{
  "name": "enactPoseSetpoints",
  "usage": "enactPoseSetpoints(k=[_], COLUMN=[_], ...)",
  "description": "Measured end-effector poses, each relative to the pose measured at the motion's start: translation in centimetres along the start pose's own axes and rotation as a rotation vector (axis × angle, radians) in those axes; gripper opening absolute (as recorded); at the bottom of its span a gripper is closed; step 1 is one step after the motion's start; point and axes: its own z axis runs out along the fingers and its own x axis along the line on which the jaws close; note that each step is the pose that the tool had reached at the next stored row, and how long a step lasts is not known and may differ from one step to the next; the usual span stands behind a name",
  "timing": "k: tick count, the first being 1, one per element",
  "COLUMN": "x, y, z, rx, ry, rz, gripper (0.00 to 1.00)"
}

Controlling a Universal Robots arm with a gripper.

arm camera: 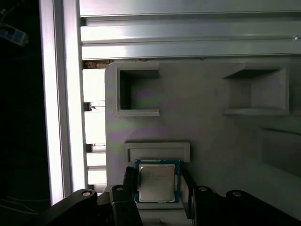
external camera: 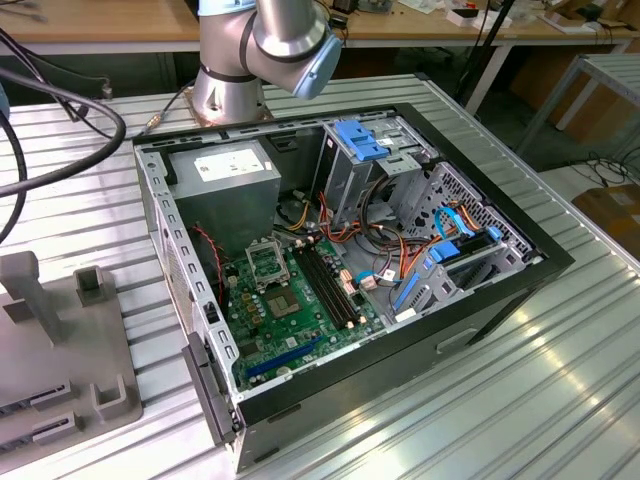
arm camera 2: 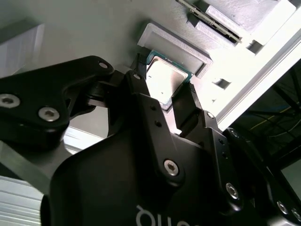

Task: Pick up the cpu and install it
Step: 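Pick up the cpu and move it towards the insertion slot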

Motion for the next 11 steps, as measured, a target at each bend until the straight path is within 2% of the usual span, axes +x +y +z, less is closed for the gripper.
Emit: enactPoseSetpoints(k=[7,11], x=[0.0,0.01], y=[0.01,0.01], z=[-0.87,-1.61], rx=[0.0,0.0], ry=[-0.0001,-0.0001], rz=[0.0,0.0], gripper=[0.47,0.47])
